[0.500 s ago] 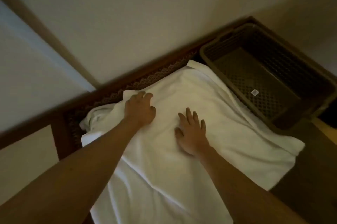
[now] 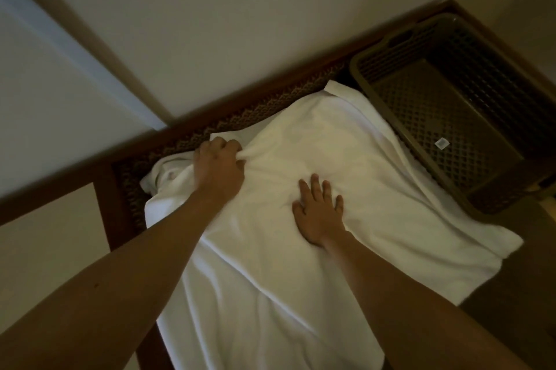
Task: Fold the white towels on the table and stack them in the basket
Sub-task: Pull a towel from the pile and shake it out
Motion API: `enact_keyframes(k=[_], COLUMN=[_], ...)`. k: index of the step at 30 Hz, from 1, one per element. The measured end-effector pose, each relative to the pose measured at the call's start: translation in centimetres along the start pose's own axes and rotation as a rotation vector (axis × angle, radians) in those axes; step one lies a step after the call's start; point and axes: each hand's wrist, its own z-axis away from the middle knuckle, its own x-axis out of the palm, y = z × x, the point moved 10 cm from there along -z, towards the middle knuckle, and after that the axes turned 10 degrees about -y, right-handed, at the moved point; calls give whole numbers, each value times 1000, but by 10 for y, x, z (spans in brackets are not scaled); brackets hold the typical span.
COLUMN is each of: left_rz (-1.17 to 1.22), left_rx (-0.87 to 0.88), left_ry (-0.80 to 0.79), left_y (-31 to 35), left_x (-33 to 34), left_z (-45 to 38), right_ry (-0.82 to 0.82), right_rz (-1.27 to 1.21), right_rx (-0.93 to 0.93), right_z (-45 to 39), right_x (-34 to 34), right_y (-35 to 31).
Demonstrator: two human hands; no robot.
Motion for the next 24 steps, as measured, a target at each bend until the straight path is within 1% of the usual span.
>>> enact_keyframes(k=[2, 3, 6, 7, 8, 11, 13, 14, 15, 17, 19, 21, 22, 23, 24], left_rz=[126, 169, 250, 238, 210, 138, 125, 141, 177, 260, 272, 268, 292, 318, 345], left_rx=[106, 145, 242, 302, 370, 571, 644, 650, 633, 538, 414, 365, 370, 371, 365], left_ry=[41, 26, -68, -92, -109, -104, -98, -111, -132, -139, -151, -216, -254, -292, -334], left_y=[13, 20, 42, 52, 62, 85, 86, 83, 76, 49, 15, -13, -23, -35, -48], left_x=[-8, -9, -12, -14, -19, -37, -45, -47, -48, -47, -41, -30, -25, -22, -19], left_z=[17, 27, 58, 71, 88, 146, 185, 203, 220, 253, 288, 330, 354, 381, 407], right_ry=[15, 63, 383, 469, 520, 538, 519, 523, 518, 498, 526, 599, 593, 521, 415], right_rz=[-13, -22, 3, 53, 114, 334, 495, 557, 602, 614, 581, 559, 537, 502, 468], right_rx=[2, -15, -192, -263, -327, -469, -606, -644, -630, -471, -325, -314, -311, -313, -308], right_z=[4, 10, 46, 62, 77, 115, 146, 163, 181, 217, 256, 302, 321, 336, 349], right_x=[-5, -12, -47, -55, -61, -63, -50, -44, -37, -24, 0, 35, 56, 80, 106], right_y=[-2, -5, -32, -45, -59, -93, -112, -116, -118, -115, -110, -117, -122, -128, -135])
